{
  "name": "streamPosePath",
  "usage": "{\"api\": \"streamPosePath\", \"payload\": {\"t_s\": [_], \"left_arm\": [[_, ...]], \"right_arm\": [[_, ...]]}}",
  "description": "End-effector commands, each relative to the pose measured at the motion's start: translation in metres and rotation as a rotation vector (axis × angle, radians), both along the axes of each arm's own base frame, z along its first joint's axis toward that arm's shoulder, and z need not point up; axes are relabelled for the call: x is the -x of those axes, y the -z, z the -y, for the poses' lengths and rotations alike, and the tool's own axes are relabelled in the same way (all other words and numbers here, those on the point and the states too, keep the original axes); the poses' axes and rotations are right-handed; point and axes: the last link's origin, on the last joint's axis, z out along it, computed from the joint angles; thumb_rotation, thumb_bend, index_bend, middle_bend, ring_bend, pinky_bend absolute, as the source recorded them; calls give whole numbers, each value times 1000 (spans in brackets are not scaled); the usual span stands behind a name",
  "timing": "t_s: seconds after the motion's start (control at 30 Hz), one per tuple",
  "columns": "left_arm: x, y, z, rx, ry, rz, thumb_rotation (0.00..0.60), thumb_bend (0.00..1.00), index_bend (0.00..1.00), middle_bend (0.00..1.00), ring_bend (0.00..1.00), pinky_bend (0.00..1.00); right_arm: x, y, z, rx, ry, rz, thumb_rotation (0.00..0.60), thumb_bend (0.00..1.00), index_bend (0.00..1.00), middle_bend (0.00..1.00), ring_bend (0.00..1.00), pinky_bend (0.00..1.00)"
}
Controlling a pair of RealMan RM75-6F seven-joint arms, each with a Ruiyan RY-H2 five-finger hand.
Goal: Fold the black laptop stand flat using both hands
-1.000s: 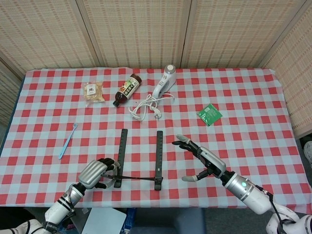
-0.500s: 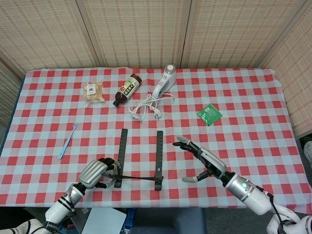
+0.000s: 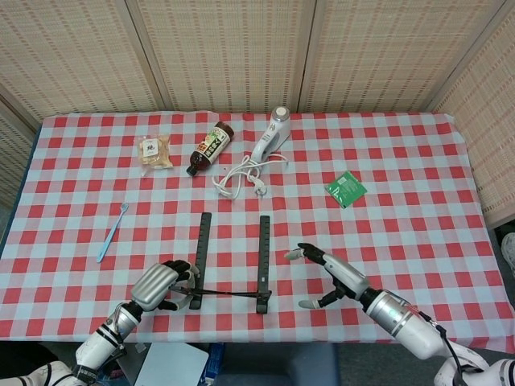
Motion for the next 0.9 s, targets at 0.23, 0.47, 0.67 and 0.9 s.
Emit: {"api": "streamPosePath", "payload": {"t_s": [0.23, 0.47, 0.67, 0.9], "left_arm": [[-3, 0, 0, 3, 3, -1, 600, 354, 561, 312, 264, 345], [-4, 1, 1, 8, 2, -9, 600, 354, 560, 312, 264, 345], [-4, 0, 1, 7, -1, -10, 600, 354, 560, 312, 264, 345], [-4, 0, 1, 8, -2, -7, 600, 354, 560, 312, 264, 345]], "right_arm": [[-19, 36, -6, 10, -26, -190, 600, 133, 353, 225, 0, 32], [-33, 56, -7, 23, -40, -244, 600, 130, 387, 238, 0, 32], [-43, 67, -5, 36, -48, -276, 600, 131, 435, 256, 1, 32], [-47, 77, -4, 40, -43, -304, 600, 150, 473, 272, 10, 32]]}}
